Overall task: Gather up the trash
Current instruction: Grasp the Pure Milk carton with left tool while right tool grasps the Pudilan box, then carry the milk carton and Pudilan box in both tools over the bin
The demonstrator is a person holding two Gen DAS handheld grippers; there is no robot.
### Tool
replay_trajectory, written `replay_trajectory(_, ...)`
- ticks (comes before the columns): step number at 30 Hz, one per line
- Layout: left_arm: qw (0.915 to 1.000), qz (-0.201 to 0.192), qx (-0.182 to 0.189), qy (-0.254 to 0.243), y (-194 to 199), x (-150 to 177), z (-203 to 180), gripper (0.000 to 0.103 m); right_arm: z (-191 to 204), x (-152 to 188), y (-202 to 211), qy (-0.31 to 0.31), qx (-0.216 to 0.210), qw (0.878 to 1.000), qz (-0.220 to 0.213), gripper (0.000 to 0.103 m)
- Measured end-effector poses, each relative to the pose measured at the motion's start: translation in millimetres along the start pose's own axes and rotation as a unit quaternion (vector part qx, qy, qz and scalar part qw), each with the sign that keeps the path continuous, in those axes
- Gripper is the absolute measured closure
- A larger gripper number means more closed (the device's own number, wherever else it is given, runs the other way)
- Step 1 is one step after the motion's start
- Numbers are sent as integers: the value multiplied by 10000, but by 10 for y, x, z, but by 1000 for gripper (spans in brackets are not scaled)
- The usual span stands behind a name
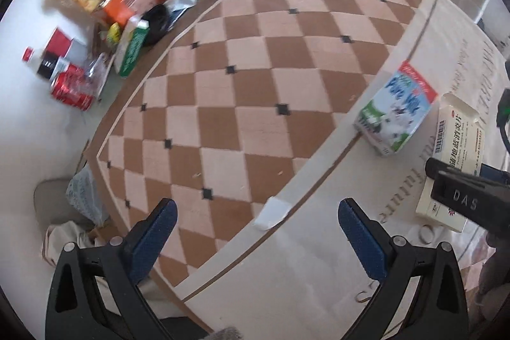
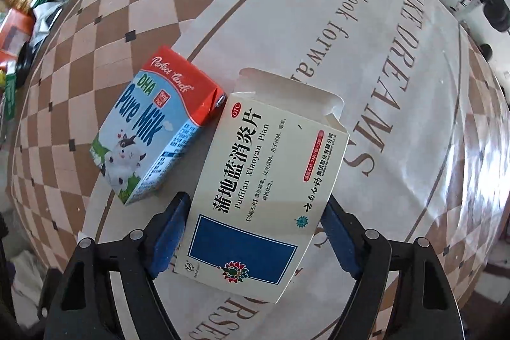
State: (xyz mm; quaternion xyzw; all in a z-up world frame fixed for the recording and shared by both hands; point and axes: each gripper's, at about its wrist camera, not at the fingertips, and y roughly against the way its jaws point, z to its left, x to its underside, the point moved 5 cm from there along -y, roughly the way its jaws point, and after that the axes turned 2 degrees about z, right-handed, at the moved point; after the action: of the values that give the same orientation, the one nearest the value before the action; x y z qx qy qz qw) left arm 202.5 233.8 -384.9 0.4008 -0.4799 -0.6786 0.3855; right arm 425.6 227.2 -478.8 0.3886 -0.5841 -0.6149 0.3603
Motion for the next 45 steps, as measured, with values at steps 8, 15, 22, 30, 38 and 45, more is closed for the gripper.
replay_trajectory(8,9878,27,353,-1520,-142,-535,-959,0,-1074,-107,133,-51,295,9994,200,21)
replay_trajectory(15,9826,505,715,-1640,-397,-596,-1162,45,-1386,-253,99,-220,96,9986,478,20)
replay_trajectory(22,9798,1250,1548,210,-392,-202,-906,49,-1371,-265,182,-337,200,9987,339,23)
replay_trajectory(30,9863,1025,1280,198,-332,179,-1016,51,-1146,-242,259,418,393,9976,397,23)
replay_trajectory(38,9905,787,1123,-25,-277,179,-1050,57,-1329,-459,352,-51,213,9994,266,18)
replay_trajectory(45,9941,332,1023,-126,83,371,-1013,57,-1306,-395,477,-158,155,9997,83,26)
